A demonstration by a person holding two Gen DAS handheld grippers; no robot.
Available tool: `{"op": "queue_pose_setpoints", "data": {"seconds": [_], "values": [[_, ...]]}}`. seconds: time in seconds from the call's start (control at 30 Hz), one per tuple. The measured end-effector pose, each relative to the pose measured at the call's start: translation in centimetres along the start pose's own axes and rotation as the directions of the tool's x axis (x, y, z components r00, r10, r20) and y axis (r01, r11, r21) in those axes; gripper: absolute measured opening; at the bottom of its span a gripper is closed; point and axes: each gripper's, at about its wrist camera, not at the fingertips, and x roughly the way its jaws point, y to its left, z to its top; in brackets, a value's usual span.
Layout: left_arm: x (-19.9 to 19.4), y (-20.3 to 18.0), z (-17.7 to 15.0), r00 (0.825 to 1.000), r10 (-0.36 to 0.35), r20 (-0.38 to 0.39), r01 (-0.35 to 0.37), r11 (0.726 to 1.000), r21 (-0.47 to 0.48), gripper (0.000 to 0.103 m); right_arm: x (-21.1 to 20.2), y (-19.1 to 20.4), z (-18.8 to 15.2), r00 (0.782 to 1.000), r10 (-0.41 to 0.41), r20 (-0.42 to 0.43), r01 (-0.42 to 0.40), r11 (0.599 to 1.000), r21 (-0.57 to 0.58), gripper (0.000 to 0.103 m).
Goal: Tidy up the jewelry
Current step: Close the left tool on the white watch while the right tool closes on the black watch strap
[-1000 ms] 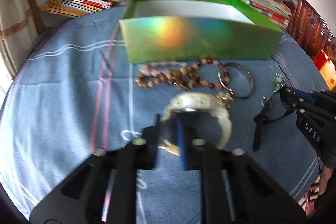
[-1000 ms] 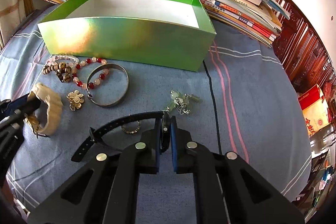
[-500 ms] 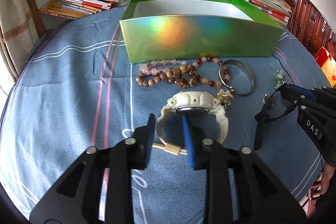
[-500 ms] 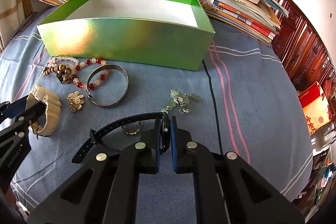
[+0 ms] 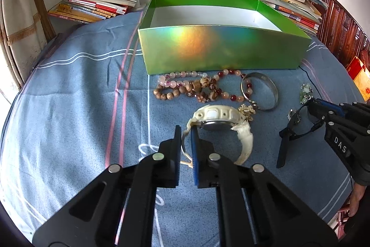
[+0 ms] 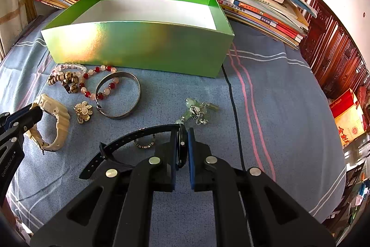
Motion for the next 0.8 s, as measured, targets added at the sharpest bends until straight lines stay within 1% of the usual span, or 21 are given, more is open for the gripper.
{"op": "queue_pose_setpoints", "data": {"seconds": [0.63, 0.8], "values": [[-1.2, 0.1, 0.0, 1.000, 0.017, 0.024, -0.018, 1.000, 0.003, 0.009, -0.7, -0.4, -0.2, 1.000, 0.002, 0.019, -0.003, 1.000, 0.012, 0.009], [-2.2, 0.3, 0.1, 0.998, 0.027, 0.049, -0.027, 1.000, -0.006, 0.009, -1.1, -0.4, -0.1, 0.999, 0.006, 0.032, -0.007, 1.000, 0.015, 0.009]]}}
